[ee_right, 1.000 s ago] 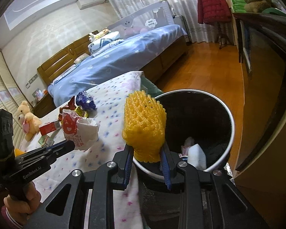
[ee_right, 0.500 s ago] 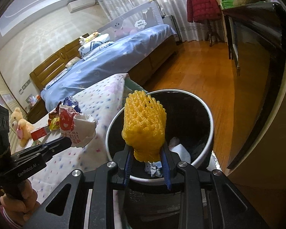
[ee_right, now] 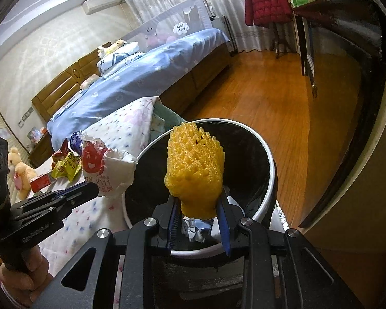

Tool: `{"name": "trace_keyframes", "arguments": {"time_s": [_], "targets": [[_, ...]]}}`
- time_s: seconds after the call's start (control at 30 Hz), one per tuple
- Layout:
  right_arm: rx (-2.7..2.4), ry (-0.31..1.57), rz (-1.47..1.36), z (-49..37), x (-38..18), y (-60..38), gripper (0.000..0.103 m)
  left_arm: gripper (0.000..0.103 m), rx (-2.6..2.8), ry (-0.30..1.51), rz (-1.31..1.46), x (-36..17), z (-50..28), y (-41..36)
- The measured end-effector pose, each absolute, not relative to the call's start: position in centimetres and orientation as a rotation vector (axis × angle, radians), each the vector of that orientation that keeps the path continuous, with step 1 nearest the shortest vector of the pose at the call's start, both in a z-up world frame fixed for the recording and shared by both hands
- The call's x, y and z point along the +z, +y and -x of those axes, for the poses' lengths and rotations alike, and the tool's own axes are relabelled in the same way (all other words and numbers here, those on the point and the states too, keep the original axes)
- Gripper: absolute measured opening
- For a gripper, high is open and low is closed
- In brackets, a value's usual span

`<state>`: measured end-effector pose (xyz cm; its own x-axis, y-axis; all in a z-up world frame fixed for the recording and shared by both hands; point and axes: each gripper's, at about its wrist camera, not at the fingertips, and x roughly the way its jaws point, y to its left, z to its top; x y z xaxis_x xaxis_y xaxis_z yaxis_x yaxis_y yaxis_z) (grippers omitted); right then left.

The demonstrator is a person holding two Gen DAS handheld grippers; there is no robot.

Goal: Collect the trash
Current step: 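Carry the snack bag and yellow foam net over the trash bin, then open both tools to drop the snack bag and foam net into the bin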

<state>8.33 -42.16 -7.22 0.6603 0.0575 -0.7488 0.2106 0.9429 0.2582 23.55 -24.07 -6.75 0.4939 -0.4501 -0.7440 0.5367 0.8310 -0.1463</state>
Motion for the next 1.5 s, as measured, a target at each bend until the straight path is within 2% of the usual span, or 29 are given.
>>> {"name": "trace_keyframes", "arguments": {"time_s": [0.8,0.93,1.0,1.03,1.23,1.27,1.3,1.5], "targets": [[-0.099,0.883,-0.341,-9.7,-7.9,-43.8,0.03,0.013,-0.62,0.898,-0.125,-7.1,-24.9,-26.7],[-0.098,0.888,-0.352,-9.9,-7.9,-44.1,0.035,0.019,-0.622,0.891,-0.121,-7.0,-24.9,-26.9],[-0.094,0.891,-0.364,-10.0,-7.9,-44.3,0.042,0.023,-0.62,0.885,-0.12,-6.9,-24.9,-26.8],[-0.092,0.89,-0.371,-10.0,-7.9,-44.4,0.043,0.024,-0.622,0.885,-0.118,-6.8,-24.8,-26.7],[-0.095,0.877,-0.4,-9.4,-7.6,-44.5,0.056,0.049,-0.594,0.862,-0.099,-6.7,-23.9,-24.7],[-0.094,0.872,-0.401,-9.2,-7.5,-44.4,0.064,0.052,-0.585,0.861,-0.093,-6.7,-23.8,-24.2],[-0.096,0.867,-0.399,-9.2,-7.4,-44.4,0.07,0.052,-0.58,0.861,-0.089,-6.8,-23.6,-23.8],[-0.088,0.852,-0.397,-9.0,-6.9,-43.4,0.071,0.053,-0.521,0.876,-0.04,-7.3,-22.1,-19.9]]}}
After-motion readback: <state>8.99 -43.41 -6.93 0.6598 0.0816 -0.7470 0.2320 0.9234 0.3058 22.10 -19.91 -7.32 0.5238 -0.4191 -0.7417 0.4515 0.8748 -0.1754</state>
